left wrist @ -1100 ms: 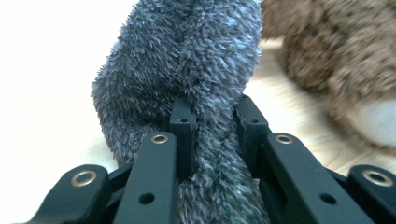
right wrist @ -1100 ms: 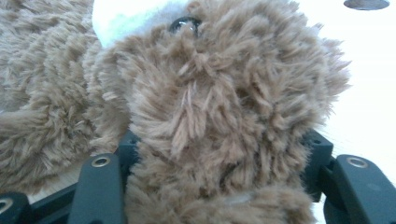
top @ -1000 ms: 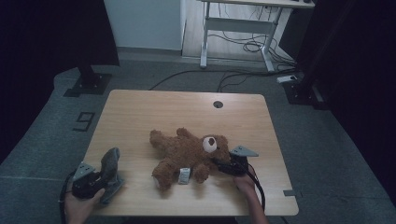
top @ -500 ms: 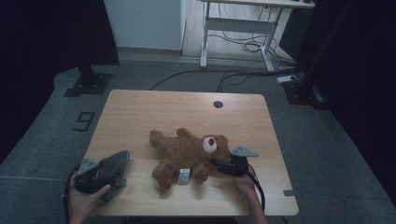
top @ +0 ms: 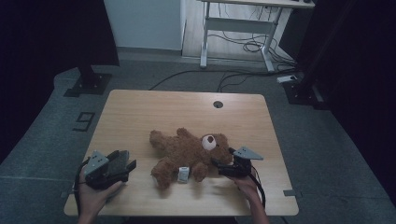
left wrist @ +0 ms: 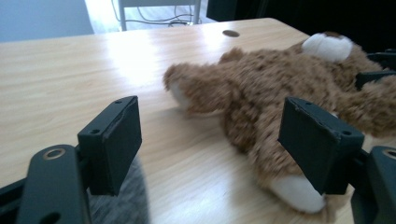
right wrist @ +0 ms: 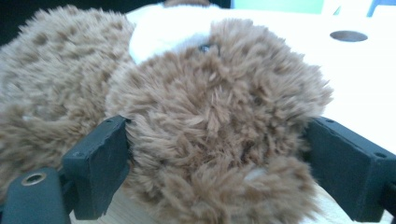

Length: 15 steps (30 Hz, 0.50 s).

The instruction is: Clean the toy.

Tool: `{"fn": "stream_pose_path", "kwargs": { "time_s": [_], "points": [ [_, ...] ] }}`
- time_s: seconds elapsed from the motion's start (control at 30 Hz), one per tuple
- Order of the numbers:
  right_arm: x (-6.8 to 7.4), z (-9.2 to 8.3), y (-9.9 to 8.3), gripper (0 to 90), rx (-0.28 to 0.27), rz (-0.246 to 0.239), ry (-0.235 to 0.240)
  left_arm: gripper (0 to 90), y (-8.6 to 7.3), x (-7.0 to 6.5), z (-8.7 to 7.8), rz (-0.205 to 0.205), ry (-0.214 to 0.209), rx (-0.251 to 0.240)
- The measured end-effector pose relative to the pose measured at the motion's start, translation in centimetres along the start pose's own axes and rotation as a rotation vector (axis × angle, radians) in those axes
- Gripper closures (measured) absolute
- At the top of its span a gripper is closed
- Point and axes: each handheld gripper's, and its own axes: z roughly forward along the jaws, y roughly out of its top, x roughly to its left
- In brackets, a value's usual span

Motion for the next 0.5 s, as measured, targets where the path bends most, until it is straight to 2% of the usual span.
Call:
{"fn": "stream_pose_path", "kwargs": {
  "time_s": [0.07, 0.13, 0.2, 0.33, 0.5],
  "points": [
    [0.0, -0.6, 0.2, 10.8, -0.019, 0.001, 0.000, 22.0, 0.5, -0.5, 0.4, -0.002, -0.008, -0.002],
    [-0.1, -1.1, 0.3, 10.8, -0.034, 0.000, -0.002, 23.2, 0.9, -1.1, 0.8, -0.012, -0.032, -0.014],
    [-0.1, -1.6, 0.3, 10.9, -0.036, -0.002, 0.002, 24.2, 1.1, -1.8, 1.3, -0.011, -0.057, -0.005],
    [-0.1, -2.2, 0.2, 11.2, -0.035, -0.009, -0.004, 24.6, 0.7, -2.9, 2.5, -0.009, -0.086, 0.022],
    [0.0, -3.3, 0.0, 12.7, -0.030, -0.032, 0.004, 25.2, -0.1, -3.4, 3.2, -0.016, -0.104, 0.053]
  ]
}}
